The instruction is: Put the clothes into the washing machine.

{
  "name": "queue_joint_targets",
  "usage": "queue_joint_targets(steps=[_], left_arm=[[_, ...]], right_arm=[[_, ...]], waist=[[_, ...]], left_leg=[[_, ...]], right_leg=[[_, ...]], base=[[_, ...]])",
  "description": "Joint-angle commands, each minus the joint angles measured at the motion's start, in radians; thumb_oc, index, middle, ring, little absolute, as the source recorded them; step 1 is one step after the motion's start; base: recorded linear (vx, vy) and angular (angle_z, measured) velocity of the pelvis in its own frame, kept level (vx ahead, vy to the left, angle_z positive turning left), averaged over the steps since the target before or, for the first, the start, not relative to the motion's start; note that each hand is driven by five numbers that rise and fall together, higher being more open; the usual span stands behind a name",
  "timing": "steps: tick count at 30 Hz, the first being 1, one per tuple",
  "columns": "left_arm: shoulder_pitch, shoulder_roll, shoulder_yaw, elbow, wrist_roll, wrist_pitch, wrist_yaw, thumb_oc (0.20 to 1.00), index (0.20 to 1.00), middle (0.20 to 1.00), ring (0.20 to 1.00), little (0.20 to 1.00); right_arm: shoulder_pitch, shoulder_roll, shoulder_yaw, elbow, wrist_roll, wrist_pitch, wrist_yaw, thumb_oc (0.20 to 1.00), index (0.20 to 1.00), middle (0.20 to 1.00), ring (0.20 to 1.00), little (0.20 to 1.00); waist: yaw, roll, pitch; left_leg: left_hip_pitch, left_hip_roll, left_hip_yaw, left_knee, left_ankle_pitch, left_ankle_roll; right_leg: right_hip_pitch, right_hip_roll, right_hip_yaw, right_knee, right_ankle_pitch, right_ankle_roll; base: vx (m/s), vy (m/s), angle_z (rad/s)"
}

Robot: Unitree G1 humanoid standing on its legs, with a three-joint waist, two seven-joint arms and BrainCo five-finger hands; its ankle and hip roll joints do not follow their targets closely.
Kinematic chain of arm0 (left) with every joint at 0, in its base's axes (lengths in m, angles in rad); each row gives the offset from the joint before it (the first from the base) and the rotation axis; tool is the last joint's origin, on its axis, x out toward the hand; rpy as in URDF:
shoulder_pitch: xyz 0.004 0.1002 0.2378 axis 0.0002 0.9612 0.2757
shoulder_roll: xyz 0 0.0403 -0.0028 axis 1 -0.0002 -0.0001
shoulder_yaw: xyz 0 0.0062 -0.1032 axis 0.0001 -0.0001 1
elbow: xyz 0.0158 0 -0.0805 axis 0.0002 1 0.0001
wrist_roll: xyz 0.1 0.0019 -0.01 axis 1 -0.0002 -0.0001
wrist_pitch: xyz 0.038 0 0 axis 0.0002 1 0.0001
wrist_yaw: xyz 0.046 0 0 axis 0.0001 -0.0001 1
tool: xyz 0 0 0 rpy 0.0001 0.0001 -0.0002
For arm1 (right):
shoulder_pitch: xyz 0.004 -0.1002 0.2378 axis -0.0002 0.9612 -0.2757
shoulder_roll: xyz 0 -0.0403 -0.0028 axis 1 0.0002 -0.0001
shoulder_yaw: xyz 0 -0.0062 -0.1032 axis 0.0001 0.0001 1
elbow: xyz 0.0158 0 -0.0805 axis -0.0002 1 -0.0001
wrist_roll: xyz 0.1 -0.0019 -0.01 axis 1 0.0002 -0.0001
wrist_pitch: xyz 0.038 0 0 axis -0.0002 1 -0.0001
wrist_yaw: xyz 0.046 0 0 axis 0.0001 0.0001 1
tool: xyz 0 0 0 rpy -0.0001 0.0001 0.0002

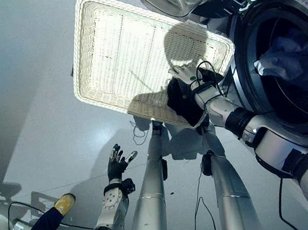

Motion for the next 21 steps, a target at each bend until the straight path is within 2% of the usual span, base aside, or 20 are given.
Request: queue_joint_targets(steps=[1,2,6,8,13,15,16,18,20,21], left_arm=[[-0.029,0.019,-0.012,-0.042,-0.006,-0.008,0.020,1.000,1.000,1.000,1.000,1.000],[-0.029,0.022,-0.011,-0.048,-0.008,-0.004,0.022,1.000,1.000,1.000,1.000,1.000],[-0.026,0.033,0.005,-0.071,-0.010,0.011,0.019,1.000,1.000,1.000,1.000,1.000],[-0.022,0.044,0.016,-0.092,0.002,0.030,0.018,1.000,1.000,1.000,1.000,1.000],[-0.013,0.068,0.032,-0.122,0.015,0.062,0.022,1.000,1.000,1.000,1.000,1.000],[-0.002,0.074,0.035,-0.136,0.019,0.071,0.025,1.000,1.000,1.000,1.000,1.000],[0.000,0.083,0.040,-0.151,0.026,0.079,0.029,1.000,1.000,1.000,1.000,1.000],[0.014,0.093,0.043,-0.168,0.032,0.087,0.034,1.000,1.000,1.000,1.000,1.000],[0.021,0.096,0.051,-0.176,0.034,0.090,0.042,1.000,1.000,1.000,1.000,1.000],[0.022,0.096,0.052,-0.177,0.034,0.090,0.043,1.000,1.000,1.000,1.000,1.000]], right_arm=[[0.023,-0.104,0.048,0.194,-0.023,0.039,0.199,0.200,0.200,0.200,0.200,0.200],[0.021,-0.105,0.052,0.193,-0.028,0.037,0.210,0.200,0.200,0.200,0.200,0.200],[0.011,-0.119,0.072,0.177,0.064,0.052,0.364,0.200,0.200,0.200,0.200,0.200],[0.010,-0.133,0.072,0.151,0.157,0.061,0.512,0.200,0.200,0.200,0.200,0.200],[-0.005,-0.151,0.060,0.100,0.282,0.060,0.663,0.200,0.200,0.200,0.200,0.200],[-0.006,-0.160,0.054,0.068,0.354,0.061,0.695,0.200,0.200,0.200,0.200,0.200],[-0.014,-0.169,0.043,0.024,0.450,0.069,0.712,0.200,0.200,0.200,0.200,0.200],[-0.001,-0.182,0.019,-0.049,0.563,0.074,0.682,0.200,0.200,0.200,0.200,0.200],[0.014,-0.200,-0.013,-0.125,0.703,0.082,0.594,0.200,0.200,0.200,0.200,0.200],[0.018,-0.202,-0.021,-0.136,0.713,0.089,0.590,0.200,0.200,0.200,0.200,0.200]], waist=[[0.056,0.047,0.046],[0.056,0.047,0.046],[0.056,0.042,0.046],[0.057,0.037,0.046],[0.065,0.024,0.046],[0.068,0.020,0.046],[0.068,0.014,0.046],[0.067,0.006,0.046],[0.061,-0.003,0.046],[0.060,-0.004,0.046]], left_leg=[[-0.023,-0.068,0.036,-0.069,0.079,0.031],[-0.025,-0.068,0.037,-0.069,0.079,0.030],[-0.025,-0.068,0.033,-0.071,0.081,0.031],[-0.026,-0.069,0.024,-0.066,0.080,0.032],[-0.022,-0.069,0.014,-0.054,0.078,0.031],[-0.014,-0.067,0.011,-0.053,0.073,0.031],[-0.022,-0.067,0.009,-0.046,0.077,0.031],[-0.010,-0.064,0.009,-0.044,0.071,0.031],[-0.008,-0.062,0.010,-0.037,0.068,0.030],[-0.008,-0.062,0.011,-0.036,0.067,0.030]], right_leg=[[-0.007,-0.003,-0.007,-0.052,0.083,0.077],[-0.009,-0.002,-0.007,-0.053,0.083,0.076],[-0.011,0.005,0.002,-0.056,0.083,0.070],[-0.011,0.010,0.010,-0.049,0.076,0.066],[-0.004,0.016,0.007,-0.034,0.063,0.057],[0.003,0.019,0.007,-0.027,0.055,0.054],[-0.002,0.021,0.005,-0.023,0.056,0.050],[0.007,0.026,0.005,-0.014,0.045,0.047],[0.008,0.030,0.004,-0.006,0.040,0.043],[0.008,0.031,0.005,-0.005,0.039,0.043]], base=[[0.00,0.000,0.00],[0.00,0.000,0.00],[0.01,-0.017,0.01],[0.01,-0.046,0.03],[0.00,-0.049,0.10],[0.01,-0.053,0.06],[-0.01,-0.051,0.08],[0.00,-0.040,0.09],[0.00,-0.008,0.05],[0.00,0.000,0.00]])
